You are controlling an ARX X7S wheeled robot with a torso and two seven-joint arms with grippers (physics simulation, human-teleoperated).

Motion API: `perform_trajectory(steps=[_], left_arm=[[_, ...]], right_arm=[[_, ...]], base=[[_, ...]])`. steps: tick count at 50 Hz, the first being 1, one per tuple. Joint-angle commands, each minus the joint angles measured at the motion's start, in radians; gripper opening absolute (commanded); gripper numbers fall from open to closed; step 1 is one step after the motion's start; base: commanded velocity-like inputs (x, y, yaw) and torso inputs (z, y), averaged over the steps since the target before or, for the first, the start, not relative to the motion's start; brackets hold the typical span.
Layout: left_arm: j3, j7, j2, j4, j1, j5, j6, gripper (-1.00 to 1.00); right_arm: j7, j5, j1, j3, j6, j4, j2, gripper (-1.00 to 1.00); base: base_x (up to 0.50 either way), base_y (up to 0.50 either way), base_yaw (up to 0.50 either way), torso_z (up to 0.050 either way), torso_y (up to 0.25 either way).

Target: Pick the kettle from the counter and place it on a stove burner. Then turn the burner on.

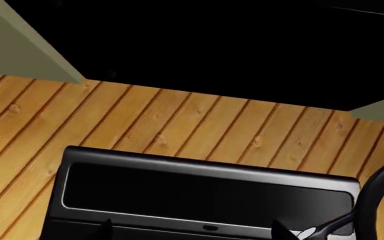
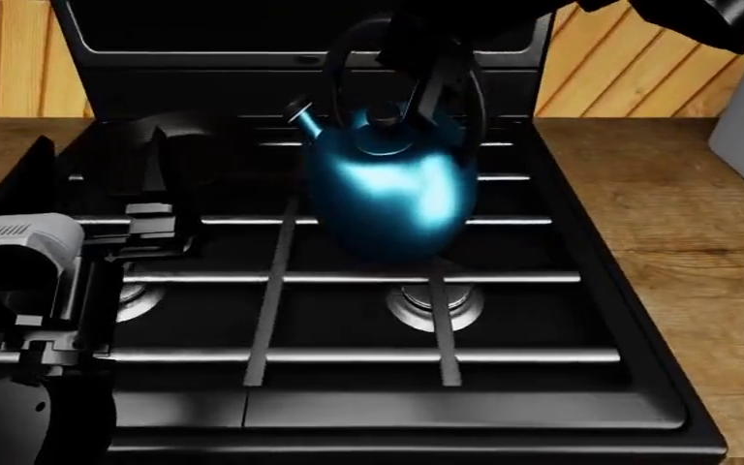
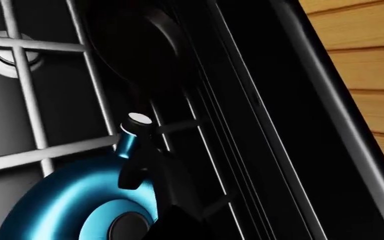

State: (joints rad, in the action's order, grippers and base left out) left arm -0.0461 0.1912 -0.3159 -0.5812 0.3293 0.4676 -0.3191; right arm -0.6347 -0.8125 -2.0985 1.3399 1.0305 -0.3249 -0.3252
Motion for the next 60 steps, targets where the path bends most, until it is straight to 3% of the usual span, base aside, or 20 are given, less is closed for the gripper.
perform_trajectory(steps=[1,60], left_arm=[[0.003,0.005,-0.002,-0.007,-0.002,0.007,0.0,1.0],[0.024,0.019,-0.018,0.002,-0.002,0.019,0.012,1.0]], right_arm=[[0.037,0.016,-0.019,-0.034,0.014,0.017,-0.017,-1.0],[0.108,-0.062,0.01,-0.054,0.165,0.229,-0.134,-1.0]], base=[[0.0,0.0,0.0,0.0,0.01],[0.0,0.0,0.0,0.001,0.001]])
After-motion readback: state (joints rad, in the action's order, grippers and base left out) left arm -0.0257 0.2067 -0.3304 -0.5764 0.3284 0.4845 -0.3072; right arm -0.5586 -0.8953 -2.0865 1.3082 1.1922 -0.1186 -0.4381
